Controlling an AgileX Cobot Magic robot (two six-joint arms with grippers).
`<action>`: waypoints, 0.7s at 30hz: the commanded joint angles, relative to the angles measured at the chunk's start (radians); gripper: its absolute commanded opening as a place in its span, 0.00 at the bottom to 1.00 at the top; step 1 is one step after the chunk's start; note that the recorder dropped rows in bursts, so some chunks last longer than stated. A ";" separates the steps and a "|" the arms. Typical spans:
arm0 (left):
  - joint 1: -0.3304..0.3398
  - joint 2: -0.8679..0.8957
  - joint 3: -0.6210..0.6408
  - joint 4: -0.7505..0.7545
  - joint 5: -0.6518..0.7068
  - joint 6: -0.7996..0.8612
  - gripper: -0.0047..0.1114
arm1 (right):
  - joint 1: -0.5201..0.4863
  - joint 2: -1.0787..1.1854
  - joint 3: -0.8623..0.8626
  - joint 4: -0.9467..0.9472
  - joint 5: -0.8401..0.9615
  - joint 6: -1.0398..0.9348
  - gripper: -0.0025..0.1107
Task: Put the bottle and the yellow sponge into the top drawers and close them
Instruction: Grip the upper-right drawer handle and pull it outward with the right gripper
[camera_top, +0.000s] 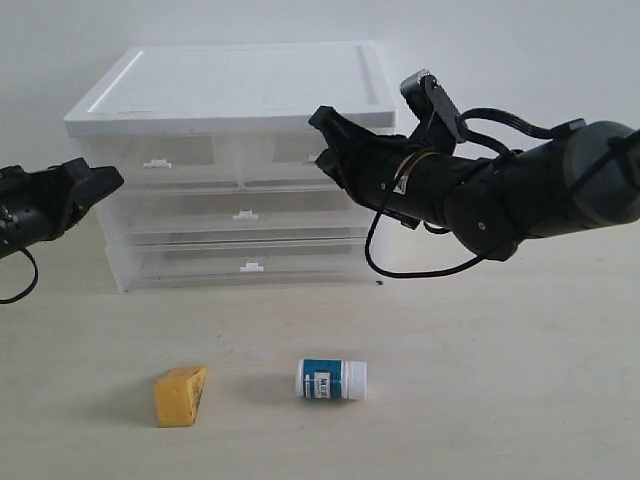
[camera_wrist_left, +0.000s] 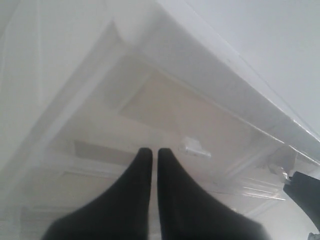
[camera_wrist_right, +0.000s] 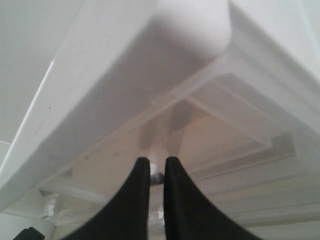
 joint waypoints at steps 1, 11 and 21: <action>0.001 -0.001 -0.008 -0.011 -0.007 0.011 0.07 | -0.003 -0.018 0.020 -0.070 0.000 0.014 0.02; 0.001 0.010 -0.008 -0.013 -0.001 0.011 0.07 | -0.003 -0.091 0.123 -0.157 -0.008 0.028 0.02; 0.001 0.010 -0.008 -0.013 -0.001 0.011 0.07 | -0.003 -0.109 0.186 -0.331 -0.073 0.145 0.02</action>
